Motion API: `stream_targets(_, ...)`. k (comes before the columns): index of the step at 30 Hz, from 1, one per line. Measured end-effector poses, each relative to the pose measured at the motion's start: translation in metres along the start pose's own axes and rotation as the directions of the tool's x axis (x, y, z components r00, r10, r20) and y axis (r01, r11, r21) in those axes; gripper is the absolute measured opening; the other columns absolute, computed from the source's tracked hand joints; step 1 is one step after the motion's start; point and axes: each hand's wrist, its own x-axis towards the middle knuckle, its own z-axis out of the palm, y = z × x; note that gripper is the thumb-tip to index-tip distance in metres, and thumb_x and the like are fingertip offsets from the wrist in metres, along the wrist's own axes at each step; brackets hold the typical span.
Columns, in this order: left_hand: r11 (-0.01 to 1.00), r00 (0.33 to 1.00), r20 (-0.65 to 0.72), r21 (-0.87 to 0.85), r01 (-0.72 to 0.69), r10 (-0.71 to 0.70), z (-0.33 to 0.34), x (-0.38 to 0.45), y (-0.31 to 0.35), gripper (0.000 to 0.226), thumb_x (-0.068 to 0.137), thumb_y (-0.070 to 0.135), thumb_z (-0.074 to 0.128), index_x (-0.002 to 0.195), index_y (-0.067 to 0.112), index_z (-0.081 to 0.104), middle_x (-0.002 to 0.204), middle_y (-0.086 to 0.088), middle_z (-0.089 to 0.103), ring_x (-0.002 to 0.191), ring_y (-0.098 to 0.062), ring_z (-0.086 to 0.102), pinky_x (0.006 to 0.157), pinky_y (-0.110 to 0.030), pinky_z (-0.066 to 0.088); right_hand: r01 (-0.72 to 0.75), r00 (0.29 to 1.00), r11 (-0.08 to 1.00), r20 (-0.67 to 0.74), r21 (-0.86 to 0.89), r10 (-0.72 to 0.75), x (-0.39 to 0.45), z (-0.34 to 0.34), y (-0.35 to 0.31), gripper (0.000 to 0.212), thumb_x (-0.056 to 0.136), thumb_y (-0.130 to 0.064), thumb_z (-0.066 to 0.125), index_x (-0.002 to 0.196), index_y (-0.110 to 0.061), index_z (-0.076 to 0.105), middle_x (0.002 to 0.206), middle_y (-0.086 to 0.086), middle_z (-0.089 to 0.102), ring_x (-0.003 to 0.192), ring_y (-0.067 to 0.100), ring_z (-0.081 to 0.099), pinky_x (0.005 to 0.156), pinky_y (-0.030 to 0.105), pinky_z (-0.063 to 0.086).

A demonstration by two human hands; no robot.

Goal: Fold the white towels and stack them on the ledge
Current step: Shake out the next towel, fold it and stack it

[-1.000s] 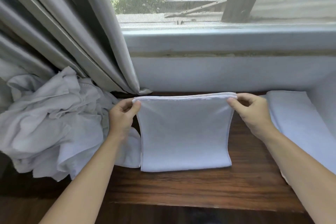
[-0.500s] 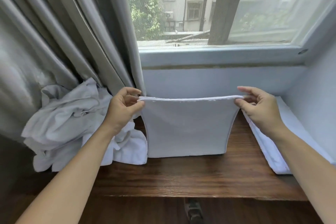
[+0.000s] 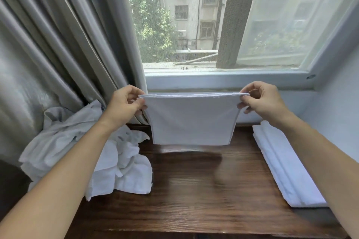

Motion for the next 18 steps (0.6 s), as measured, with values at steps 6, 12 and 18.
stream_targets(6, 0.998, 0.996, 0.09, 0.055, 0.007, -0.012, -0.006, -0.034, -0.02, 0.008, 0.093, 0.005, 0.072, 0.096, 0.011, 0.067, 0.089, -0.009, 0.077, 0.086, -0.031, 0.075, 0.078, -0.046, 0.063, -0.062, 0.996, 0.998, 0.061, -0.011, 0.063, -0.035, -0.001, 0.011, 0.011, 0.092, 0.01, 0.067, 0.09, -0.001, 0.067, 0.082, 0.019, 0.074, 0.069, 0.021, 0.075, 0.059, 0.033, 0.064)
stream_targets(12, 0.954, 0.947, 0.29, 0.295, 0.049, -0.138, 0.014, -0.115, -0.086, 0.018, 0.093, 0.01, 0.072, 0.09, 0.027, 0.068, 0.082, 0.009, 0.072, 0.073, -0.007, 0.067, 0.069, -0.029, 0.054, -0.182, 0.963, 0.957, 0.154, -0.224, 0.22, -0.127, 0.025, 0.078, 0.017, 0.085, 0.007, 0.07, 0.082, -0.01, 0.071, 0.067, 0.002, 0.071, 0.056, 0.014, 0.065, 0.056, 0.025, 0.053)
stream_targets(18, 0.883, 0.865, 0.379, 0.449, 0.139, -0.329, 0.038, -0.209, -0.149, 0.015, 0.096, 0.021, 0.067, 0.088, 0.033, 0.064, 0.09, 0.016, 0.071, 0.088, -0.002, 0.066, 0.077, -0.024, 0.05, -0.422, 0.832, 0.846, 0.231, -0.327, 0.504, -0.229, 0.053, 0.137, 0.016, 0.082, 0.0, 0.07, 0.081, -0.016, 0.069, 0.077, 0.008, 0.075, 0.062, 0.017, 0.072, 0.054, 0.023, 0.055)
